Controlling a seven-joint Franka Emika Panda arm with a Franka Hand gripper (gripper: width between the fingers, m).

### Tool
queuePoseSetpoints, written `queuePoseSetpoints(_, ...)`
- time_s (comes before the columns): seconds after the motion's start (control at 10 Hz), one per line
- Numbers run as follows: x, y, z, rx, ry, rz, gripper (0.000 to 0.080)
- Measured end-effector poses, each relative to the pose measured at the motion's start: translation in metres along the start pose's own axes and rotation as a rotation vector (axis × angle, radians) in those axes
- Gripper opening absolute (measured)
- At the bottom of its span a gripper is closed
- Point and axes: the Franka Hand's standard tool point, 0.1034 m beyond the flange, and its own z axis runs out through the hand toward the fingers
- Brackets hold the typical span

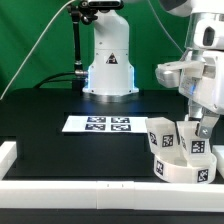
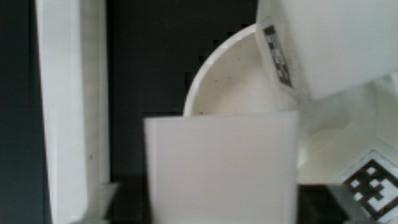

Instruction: Assemble stool

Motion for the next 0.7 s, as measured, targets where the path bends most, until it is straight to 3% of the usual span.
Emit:
queuePoseSetpoints(0.3,-0.0004,0.0002,-0.0001,0.000,0.000,0.032,0.0340)
queuePoseSetpoints(0.5,-0.0002,-0.0018,-0.0002,0.017,-0.001,0.323,0.0340)
queuePoseSetpoints(0.6,-0.0012,-0.0046,0.0001,0.053,-0.016,0.469,0.0340)
queuePoseSetpoints(0.7,-0.0021,-0.0048,0.0006,0.106,-0.026,0.634,0.0340)
